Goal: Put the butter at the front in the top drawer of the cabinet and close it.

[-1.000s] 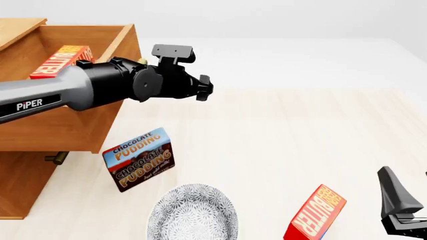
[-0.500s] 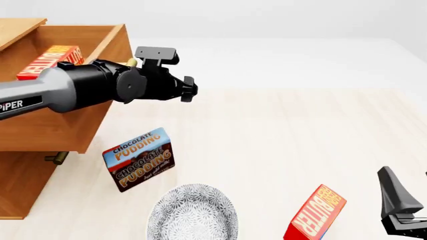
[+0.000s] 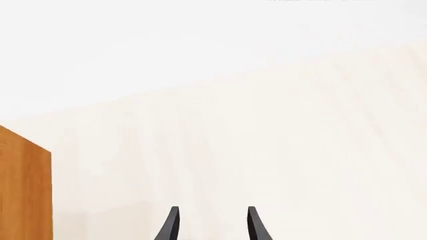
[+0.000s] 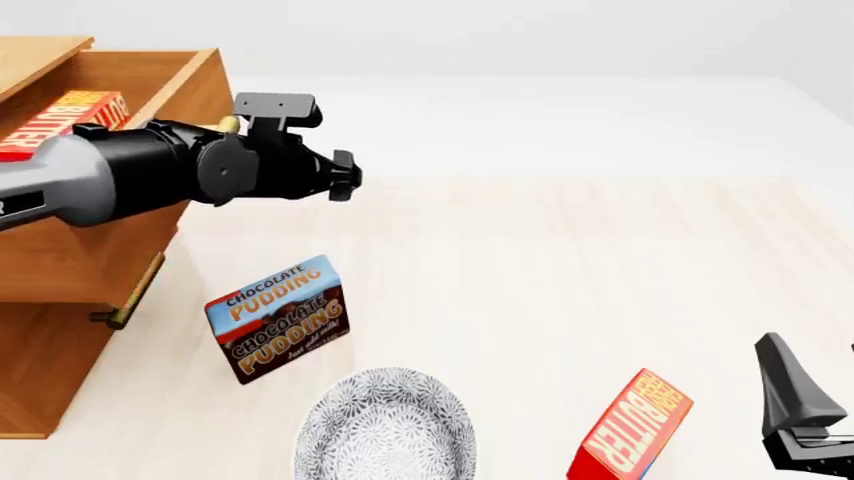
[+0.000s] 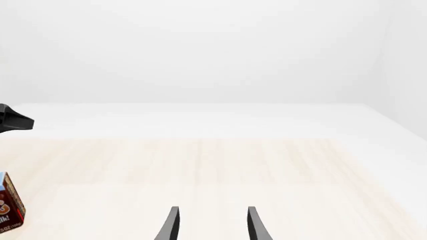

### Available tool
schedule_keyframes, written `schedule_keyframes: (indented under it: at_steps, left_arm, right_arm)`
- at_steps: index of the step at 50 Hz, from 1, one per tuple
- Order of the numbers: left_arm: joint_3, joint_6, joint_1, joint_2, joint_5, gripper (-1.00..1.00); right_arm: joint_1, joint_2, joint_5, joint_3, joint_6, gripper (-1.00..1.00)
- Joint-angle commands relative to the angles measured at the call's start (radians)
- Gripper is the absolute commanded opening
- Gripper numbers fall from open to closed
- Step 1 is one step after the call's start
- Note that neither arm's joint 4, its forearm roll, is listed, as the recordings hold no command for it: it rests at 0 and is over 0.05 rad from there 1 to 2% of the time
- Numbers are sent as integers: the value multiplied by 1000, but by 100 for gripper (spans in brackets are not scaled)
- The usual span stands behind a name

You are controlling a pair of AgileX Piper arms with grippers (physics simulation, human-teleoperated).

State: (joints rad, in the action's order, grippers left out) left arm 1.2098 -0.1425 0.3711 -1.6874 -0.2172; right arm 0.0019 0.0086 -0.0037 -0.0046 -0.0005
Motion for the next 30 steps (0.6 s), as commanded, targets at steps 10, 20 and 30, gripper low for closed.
schedule_keyframes:
  at_steps: [10, 20, 30]
  left_arm:
    - [-47, -5, -81, 33, 12, 100]
    - [-67, -2, -122, 54, 8, 100]
    - [-96, 16, -179, 81, 10, 100]
  right_arm:
    - [0, -4, 3, 1, 0, 100]
    - [0, -4, 3, 1, 0, 100]
    - [0, -4, 3, 1, 0, 100]
